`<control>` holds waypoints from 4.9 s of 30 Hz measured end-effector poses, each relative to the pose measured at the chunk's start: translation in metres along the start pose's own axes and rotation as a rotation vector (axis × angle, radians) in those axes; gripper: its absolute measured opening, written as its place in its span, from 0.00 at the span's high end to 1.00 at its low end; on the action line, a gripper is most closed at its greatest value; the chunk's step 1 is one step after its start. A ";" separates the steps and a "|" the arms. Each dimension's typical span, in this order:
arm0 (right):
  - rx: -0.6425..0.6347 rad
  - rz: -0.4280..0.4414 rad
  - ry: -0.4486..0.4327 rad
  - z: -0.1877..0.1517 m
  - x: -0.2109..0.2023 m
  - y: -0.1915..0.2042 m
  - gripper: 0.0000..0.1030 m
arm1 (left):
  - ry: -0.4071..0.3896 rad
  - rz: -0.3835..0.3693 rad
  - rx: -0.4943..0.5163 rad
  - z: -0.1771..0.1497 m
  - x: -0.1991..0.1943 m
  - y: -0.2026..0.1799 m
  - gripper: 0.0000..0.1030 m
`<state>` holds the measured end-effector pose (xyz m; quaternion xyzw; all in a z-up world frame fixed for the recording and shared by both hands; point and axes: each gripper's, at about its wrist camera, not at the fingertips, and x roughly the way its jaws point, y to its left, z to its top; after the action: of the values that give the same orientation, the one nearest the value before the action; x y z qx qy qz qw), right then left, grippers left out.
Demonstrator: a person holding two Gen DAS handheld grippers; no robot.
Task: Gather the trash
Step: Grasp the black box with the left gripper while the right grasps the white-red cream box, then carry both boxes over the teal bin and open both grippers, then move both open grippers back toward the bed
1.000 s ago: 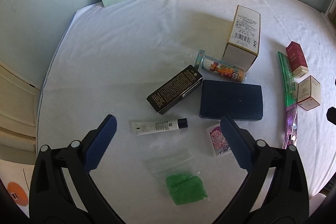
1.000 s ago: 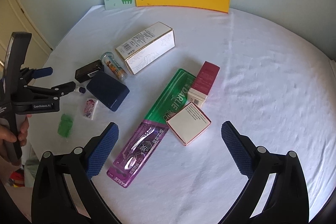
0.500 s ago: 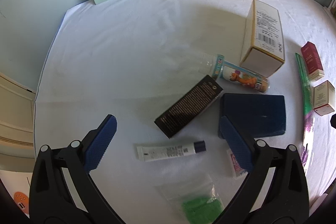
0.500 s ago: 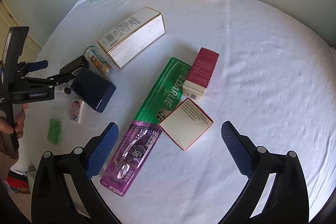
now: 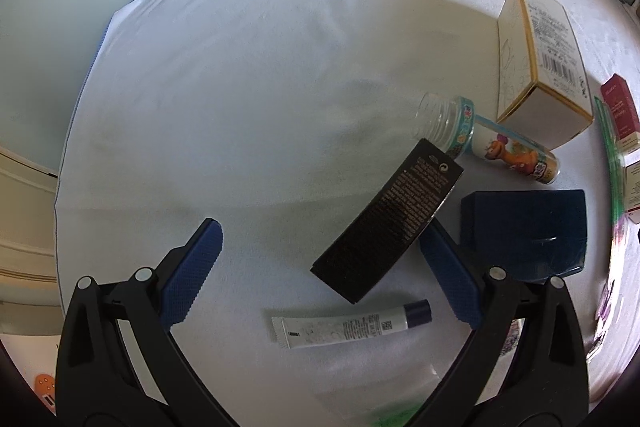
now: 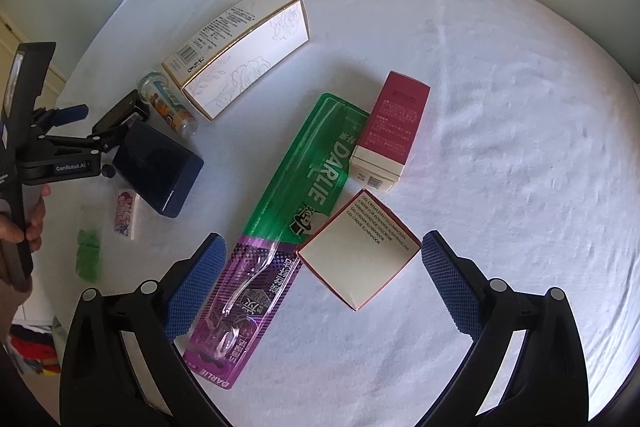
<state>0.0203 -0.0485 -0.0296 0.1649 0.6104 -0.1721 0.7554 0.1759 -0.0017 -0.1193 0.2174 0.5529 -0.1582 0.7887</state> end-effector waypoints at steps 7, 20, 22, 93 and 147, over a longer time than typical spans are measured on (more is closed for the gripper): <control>0.005 0.002 0.012 0.007 0.009 0.002 0.07 | -0.027 -0.031 0.023 0.000 0.000 -0.001 0.15; 0.008 0.010 -0.007 0.012 0.003 -0.008 0.57 | -0.046 -0.193 0.061 -0.004 -0.017 -0.021 0.77; 0.008 0.008 -0.019 0.012 -0.003 -0.010 0.57 | -0.048 -0.184 0.060 -0.006 -0.020 -0.022 0.77; -1.582 0.889 0.188 -0.265 -0.112 0.601 0.57 | 0.071 0.311 -1.455 -0.592 -0.177 0.180 0.76; -0.974 0.727 0.039 -0.077 -0.079 0.463 0.09 | 0.008 0.135 -0.983 -0.434 -0.139 0.194 0.14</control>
<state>0.1516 0.4021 0.0504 0.0012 0.5371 0.3992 0.7431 -0.1249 0.3902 -0.0835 -0.1443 0.5500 0.1736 0.8041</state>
